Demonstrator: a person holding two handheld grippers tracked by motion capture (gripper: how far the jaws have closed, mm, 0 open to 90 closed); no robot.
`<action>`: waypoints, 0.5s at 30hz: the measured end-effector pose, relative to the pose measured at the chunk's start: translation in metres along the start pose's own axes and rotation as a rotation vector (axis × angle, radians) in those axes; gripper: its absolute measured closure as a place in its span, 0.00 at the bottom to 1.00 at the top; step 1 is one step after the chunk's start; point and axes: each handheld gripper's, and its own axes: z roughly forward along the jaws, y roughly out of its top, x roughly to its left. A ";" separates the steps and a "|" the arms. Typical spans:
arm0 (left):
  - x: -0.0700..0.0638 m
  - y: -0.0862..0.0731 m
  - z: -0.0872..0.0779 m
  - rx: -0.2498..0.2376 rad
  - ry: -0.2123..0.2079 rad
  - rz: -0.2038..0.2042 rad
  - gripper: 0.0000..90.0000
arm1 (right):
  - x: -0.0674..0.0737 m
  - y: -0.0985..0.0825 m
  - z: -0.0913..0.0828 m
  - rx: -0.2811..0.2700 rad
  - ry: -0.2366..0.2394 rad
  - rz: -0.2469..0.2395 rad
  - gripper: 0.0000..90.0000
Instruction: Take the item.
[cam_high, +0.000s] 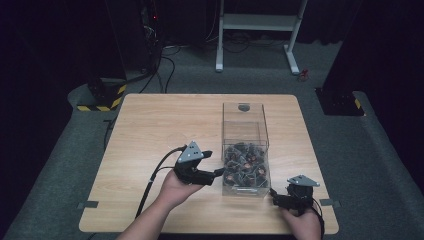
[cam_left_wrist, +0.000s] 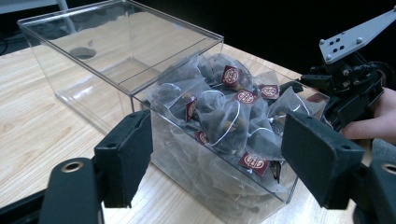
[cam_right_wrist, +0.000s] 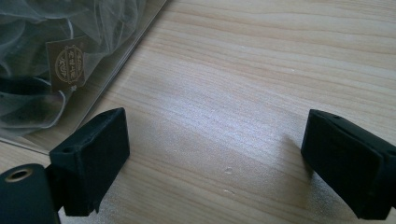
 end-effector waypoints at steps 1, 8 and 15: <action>-0.001 0.000 0.002 0.000 -0.004 -0.003 0.29 | 0.000 0.000 0.000 0.000 0.000 0.000 0.08; -0.004 0.003 0.011 0.011 -0.015 0.010 0.31 | 0.000 0.000 0.000 0.000 0.001 -0.001 0.08; -0.005 0.004 0.023 0.024 -0.026 0.013 0.34 | 0.000 0.000 0.000 0.000 0.001 -0.001 0.08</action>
